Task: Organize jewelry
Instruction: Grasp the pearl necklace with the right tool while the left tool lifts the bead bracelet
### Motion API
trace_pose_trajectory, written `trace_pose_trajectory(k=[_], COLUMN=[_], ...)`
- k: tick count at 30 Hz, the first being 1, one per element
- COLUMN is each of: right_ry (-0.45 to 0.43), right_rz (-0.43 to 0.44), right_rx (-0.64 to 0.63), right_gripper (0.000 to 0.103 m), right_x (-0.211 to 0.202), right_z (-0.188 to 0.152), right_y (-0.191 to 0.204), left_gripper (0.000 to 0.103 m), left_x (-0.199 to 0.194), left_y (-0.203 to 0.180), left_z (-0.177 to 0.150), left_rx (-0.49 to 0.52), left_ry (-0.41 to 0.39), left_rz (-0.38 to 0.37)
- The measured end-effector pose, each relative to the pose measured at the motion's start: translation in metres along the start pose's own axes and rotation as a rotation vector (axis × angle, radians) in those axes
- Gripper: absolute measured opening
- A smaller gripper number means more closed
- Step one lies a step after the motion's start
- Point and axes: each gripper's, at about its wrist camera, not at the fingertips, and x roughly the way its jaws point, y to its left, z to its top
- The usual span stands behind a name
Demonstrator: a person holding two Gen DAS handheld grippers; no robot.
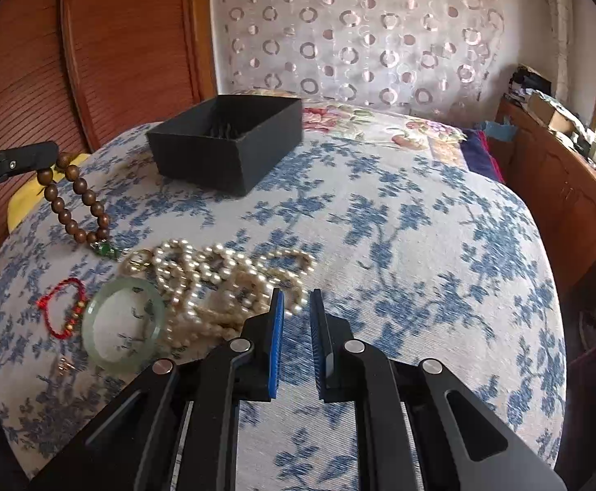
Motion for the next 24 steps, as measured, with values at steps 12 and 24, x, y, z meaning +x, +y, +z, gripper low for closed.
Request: trace_pose_trajectory(k=[12,24], right_ry=[0.084,0.085], right_rz=[0.05,0.082], right_rx=[-0.022,-0.059], right_gripper=[0.02,0.008], right_x=[0.024,0.019], right_z=[0.017,0.023], right_y=[0.008,0.02], left_gripper=[0.012,0.012], left_x=[-0.01,-0.012], left_y=[0.018,0.021], left_z=[-0.011,-0.016], left_rx=[-0.036,-0.042], left_ry=[-0.02,-0.025], left_rz=[-0.01,-0.015])
